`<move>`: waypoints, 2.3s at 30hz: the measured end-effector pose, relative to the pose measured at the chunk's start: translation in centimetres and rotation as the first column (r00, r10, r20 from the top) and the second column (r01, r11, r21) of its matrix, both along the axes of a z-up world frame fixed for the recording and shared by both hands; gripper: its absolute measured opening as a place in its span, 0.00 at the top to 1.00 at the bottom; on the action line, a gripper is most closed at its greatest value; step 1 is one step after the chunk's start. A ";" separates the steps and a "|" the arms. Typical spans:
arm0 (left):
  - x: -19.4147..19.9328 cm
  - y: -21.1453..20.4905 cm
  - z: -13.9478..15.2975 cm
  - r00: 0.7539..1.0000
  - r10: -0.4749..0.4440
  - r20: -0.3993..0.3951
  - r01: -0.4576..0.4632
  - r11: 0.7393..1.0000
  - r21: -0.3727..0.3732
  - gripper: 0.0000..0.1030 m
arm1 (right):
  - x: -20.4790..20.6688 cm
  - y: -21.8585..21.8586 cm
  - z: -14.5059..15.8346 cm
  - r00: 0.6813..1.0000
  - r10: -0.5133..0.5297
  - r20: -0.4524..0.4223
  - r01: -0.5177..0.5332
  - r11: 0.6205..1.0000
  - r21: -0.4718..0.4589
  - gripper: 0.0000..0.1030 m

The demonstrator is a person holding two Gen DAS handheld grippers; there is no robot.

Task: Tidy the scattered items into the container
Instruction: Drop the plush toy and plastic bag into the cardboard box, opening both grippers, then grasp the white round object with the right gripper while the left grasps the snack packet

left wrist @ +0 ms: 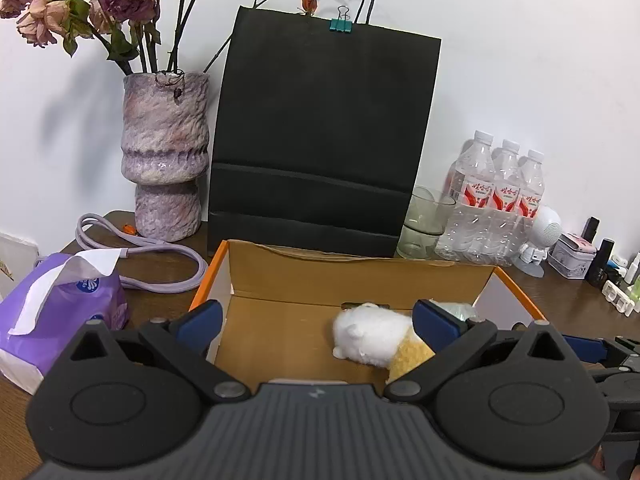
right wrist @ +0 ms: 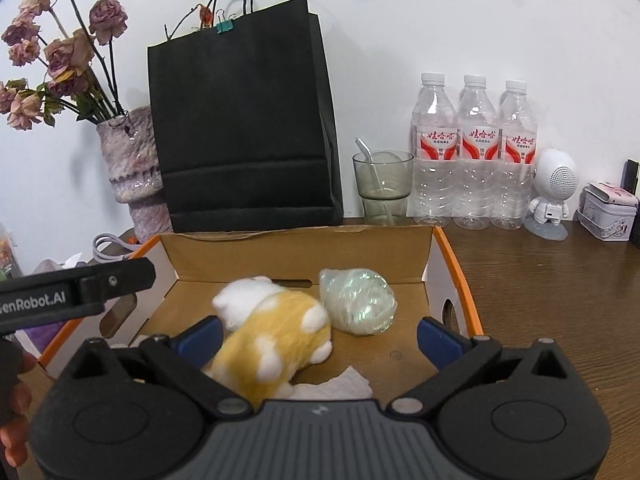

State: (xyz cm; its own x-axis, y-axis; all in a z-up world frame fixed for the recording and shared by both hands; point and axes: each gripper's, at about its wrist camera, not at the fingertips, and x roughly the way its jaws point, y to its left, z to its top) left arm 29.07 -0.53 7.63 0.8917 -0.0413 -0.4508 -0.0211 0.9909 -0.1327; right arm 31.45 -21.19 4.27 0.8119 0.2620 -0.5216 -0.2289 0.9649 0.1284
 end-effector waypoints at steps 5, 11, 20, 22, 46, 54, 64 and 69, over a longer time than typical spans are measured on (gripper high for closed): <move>-0.6 -0.2 0.3 1.000 0.001 0.007 -0.001 1.000 0.004 0.00 | -0.3 0.3 0.1 1.000 0.009 0.005 -0.009 1.000 -0.018 0.00; -2.5 -0.1 0.9 1.000 0.003 0.025 -0.002 1.000 -0.006 0.00 | -1.5 0.1 1.0 1.000 0.012 0.026 -0.012 1.000 -0.017 0.00; -8.4 0.6 2.2 0.998 -0.026 0.061 0.025 1.000 0.020 0.00 | -7.1 -1.7 2.1 0.998 0.009 0.068 -0.006 0.999 -0.045 0.00; -10.1 1.1 2.1 0.997 -0.018 0.074 0.015 0.999 0.038 0.00 | -8.9 -2.5 2.0 0.997 0.010 0.073 -0.005 0.998 -0.063 0.00; -22.7 5.2 -5.3 0.993 -0.064 -0.100 0.072 0.994 0.084 0.00 | -22.0 -9.7 -5.8 0.994 -0.084 -0.076 0.076 0.992 -0.102 0.00; -21.6 4.1 -6.5 0.986 -0.073 -0.149 0.091 0.989 0.116 0.00 | -21.3 -9.4 -5.8 0.992 -0.103 -0.072 0.094 0.988 -0.121 0.00; -19.4 2.5 -8.1 0.973 -0.090 -0.214 0.122 0.982 0.141 0.17 | -17.8 -9.1 -6.3 0.994 -0.058 -0.096 0.044 0.989 -0.142 0.28; -19.7 2.6 -7.3 0.977 -0.120 -0.177 0.139 0.986 0.098 0.66 | -17.9 -9.0 -5.8 0.996 -0.035 -0.081 0.026 0.994 -0.109 0.76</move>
State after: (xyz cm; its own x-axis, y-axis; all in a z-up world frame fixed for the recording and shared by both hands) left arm 9.38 2.10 0.30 0.7918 -0.0932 -0.6037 0.0950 0.9951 -0.0291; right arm 13.51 -30.22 -1.57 0.7716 0.1764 -0.6112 -0.1918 0.9806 0.0409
